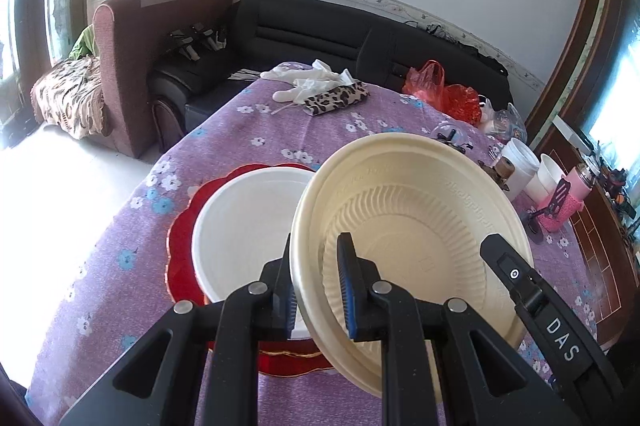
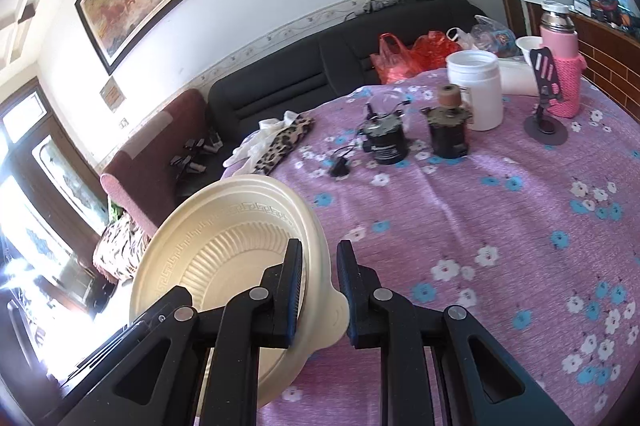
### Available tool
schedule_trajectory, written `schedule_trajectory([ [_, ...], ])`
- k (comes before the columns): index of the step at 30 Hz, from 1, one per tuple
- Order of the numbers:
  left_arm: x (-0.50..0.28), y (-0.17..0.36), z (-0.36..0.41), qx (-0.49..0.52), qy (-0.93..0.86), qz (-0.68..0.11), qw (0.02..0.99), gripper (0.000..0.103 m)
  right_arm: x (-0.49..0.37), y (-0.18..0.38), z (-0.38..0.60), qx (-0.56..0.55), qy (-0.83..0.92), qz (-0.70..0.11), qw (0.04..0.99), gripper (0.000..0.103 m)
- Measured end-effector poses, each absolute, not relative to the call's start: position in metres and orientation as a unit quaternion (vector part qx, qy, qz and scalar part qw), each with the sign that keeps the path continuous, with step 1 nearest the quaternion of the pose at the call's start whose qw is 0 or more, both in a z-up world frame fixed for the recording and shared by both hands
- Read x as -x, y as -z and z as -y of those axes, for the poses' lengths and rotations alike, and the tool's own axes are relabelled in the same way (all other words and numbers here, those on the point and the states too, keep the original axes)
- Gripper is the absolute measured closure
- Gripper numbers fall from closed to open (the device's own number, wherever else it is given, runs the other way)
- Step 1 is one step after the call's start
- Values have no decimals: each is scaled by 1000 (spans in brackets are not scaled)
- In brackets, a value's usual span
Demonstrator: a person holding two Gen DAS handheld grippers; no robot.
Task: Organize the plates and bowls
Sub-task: 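Lower the beige bowl onto the white bowl on the stack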
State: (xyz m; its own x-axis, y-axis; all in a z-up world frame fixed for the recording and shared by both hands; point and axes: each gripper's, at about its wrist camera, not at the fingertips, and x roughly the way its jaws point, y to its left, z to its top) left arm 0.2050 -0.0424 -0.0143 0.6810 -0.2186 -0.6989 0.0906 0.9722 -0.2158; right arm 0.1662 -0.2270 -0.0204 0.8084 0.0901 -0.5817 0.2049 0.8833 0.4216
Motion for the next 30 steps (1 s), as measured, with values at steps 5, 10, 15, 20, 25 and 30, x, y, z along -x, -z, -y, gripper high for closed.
schedule_trajectory([
  [5, -212, 17, 16, 86, 68, -389, 915, 86, -177, 21, 198, -227, 17, -313, 922, 83],
  [10, -229, 29, 1, 70, 53, -406, 910, 86, -195, 30, 178, -219, 10, -324, 920, 83],
  [15, -250, 44, -13, 58, 40, -427, 902, 84, -216, 47, 166, -214, 8, -342, 915, 83],
  [20, -258, 51, -15, 51, 28, -429, 901, 84, -228, 64, 162, -211, 13, -360, 909, 86],
  [25, -257, 53, -13, 43, 29, -427, 903, 84, -232, 66, 163, -210, 8, -362, 908, 86],
  [30, -258, 55, -12, 39, 27, -430, 902, 84, -234, 68, 160, -204, 7, -366, 908, 85],
])
